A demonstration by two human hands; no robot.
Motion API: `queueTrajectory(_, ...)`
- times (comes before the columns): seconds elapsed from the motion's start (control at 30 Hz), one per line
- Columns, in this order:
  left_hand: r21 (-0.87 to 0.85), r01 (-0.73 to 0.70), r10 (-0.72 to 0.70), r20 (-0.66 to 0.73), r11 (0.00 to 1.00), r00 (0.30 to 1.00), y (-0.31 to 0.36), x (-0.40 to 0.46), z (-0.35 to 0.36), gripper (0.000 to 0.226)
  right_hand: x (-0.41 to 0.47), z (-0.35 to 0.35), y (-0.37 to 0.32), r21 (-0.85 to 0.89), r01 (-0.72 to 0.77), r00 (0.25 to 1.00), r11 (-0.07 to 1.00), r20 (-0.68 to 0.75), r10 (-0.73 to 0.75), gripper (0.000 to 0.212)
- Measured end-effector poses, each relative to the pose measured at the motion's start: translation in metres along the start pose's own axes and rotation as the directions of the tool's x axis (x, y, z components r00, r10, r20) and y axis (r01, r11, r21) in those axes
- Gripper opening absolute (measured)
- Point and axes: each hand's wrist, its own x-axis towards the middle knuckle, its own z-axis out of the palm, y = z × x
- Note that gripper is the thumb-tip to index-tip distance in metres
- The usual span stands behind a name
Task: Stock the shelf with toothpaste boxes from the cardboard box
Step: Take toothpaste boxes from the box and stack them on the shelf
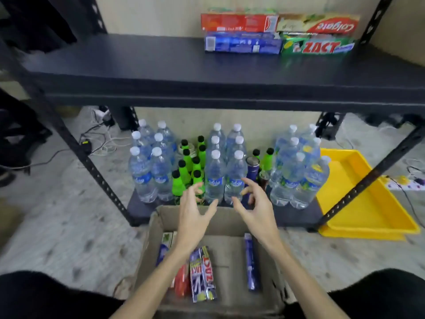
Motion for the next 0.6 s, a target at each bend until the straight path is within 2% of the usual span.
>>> queueTrajectory(0.1, 0.01, 0.204, -0.204, 0.022, 0.979, 0.979, -0.075, -0.035, 0.01, 0.056, -0.039, 0.035, 0.061, -0.111, -0.129, 0.982, 0.985, 0.126, 0.143, 0.062)
queueTrajectory(0.17, 0.04, 0.348, -0.349, 0.035, 0.937, 0.936, -0.117, -0.054, 0.013, 0.055, -0.065, 0.057, 0.096, -0.178, -0.213, 0.944, 0.961, 0.217, 0.25, 0.07)
queueTrajectory(0.27, 0.126, 0.481, -0.492, 0.077, 0.868, 0.867, -0.16, -0.074, 0.017, 0.06, -0.098, 0.082, 0.129, -0.283, -0.281, 0.867, 0.917, 0.336, 0.369, 0.079)
queueTrajectory(0.4, 0.271, 0.594, -0.635, 0.09, 0.757, 0.767, -0.193, -0.097, 0.025, 0.061, -0.123, 0.113, 0.156, -0.396, -0.334, 0.745, 0.855, 0.445, 0.497, 0.084)
queueTrajectory(0.6, 0.301, 0.685, -0.743, 0.16, 0.664, 0.65, -0.232, -0.099, 0.045, 0.081, -0.144, 0.155, 0.184, -0.5, -0.428, 0.625, 0.753, 0.438, 0.646, 0.089)
